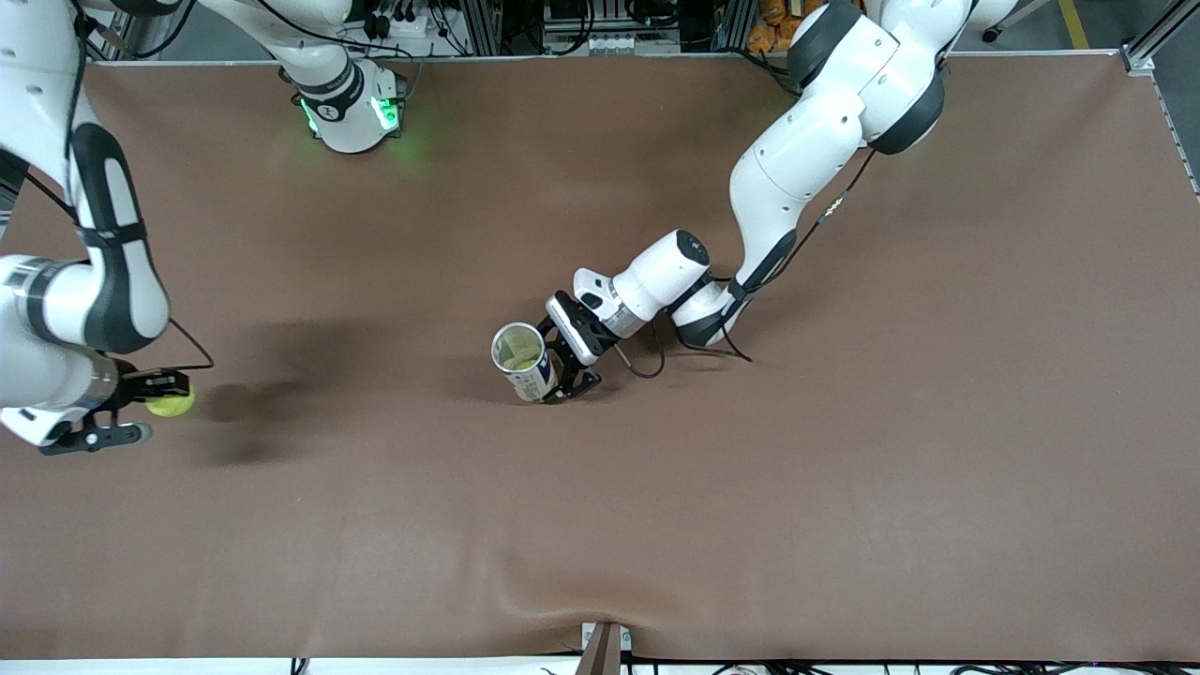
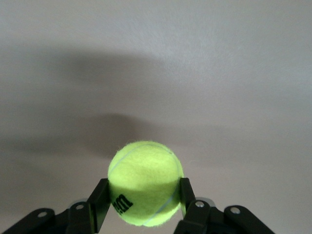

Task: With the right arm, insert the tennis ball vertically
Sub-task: 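Grasp the second ball with the right gripper and lift it, then carry the second ball with the right gripper above the can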

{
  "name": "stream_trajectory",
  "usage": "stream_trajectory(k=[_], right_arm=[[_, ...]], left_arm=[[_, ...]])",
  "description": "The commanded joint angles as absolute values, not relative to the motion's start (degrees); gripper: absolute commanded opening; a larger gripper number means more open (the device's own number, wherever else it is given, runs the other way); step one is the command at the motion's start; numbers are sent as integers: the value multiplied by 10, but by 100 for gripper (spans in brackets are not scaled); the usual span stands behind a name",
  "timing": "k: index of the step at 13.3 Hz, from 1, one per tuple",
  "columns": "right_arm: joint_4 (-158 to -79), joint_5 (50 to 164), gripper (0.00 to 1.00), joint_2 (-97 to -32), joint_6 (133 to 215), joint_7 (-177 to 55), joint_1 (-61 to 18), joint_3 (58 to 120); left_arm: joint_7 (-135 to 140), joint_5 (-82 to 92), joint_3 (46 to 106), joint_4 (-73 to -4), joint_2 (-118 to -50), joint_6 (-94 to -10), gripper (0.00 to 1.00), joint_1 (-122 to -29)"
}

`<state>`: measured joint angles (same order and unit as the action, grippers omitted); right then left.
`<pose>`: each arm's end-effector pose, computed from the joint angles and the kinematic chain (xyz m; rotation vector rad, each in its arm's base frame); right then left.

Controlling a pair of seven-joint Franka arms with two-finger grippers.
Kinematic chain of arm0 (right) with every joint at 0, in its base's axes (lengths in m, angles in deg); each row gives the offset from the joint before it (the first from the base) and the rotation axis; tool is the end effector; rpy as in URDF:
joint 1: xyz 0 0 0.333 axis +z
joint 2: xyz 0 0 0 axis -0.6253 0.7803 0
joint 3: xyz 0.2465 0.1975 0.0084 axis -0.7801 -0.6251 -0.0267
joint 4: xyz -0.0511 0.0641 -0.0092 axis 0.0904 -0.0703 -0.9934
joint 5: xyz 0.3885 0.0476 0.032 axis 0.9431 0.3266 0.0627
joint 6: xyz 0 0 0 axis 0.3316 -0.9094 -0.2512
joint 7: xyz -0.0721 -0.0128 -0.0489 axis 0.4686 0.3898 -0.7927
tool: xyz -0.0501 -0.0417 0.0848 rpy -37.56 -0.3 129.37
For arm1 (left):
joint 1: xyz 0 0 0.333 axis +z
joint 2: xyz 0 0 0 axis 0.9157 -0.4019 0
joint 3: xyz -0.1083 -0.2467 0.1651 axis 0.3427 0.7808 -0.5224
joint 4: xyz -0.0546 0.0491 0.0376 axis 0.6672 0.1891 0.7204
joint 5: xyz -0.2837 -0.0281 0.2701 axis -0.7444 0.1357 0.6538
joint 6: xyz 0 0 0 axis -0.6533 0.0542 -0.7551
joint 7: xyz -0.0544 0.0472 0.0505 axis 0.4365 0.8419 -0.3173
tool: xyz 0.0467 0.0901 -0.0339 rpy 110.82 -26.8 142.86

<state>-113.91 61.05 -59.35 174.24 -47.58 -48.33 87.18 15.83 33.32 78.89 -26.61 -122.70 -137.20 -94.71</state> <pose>0.6465 -0.1563 0.3103 2.9961 0.2643 -0.2652 0.4969 -0.5260 0.1415 2.0984 -1.1388 1.1041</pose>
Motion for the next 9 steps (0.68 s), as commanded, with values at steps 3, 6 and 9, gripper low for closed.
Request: stream_trajectory(k=[3, 6, 9], right_arm=[[-1060, 609, 0, -623, 1604, -595, -401, 870], [-986, 617, 0, -624, 1486, -659, -341, 869], [-922, 672, 0, -624, 1406, -761, -292, 868]], left_arm=[[160, 333, 786, -259, -1227, -1383, 76, -950], [160, 334, 786, -259, -1228, -1383, 76, -950], [160, 334, 786, -260, -1230, -1383, 76, -950]])
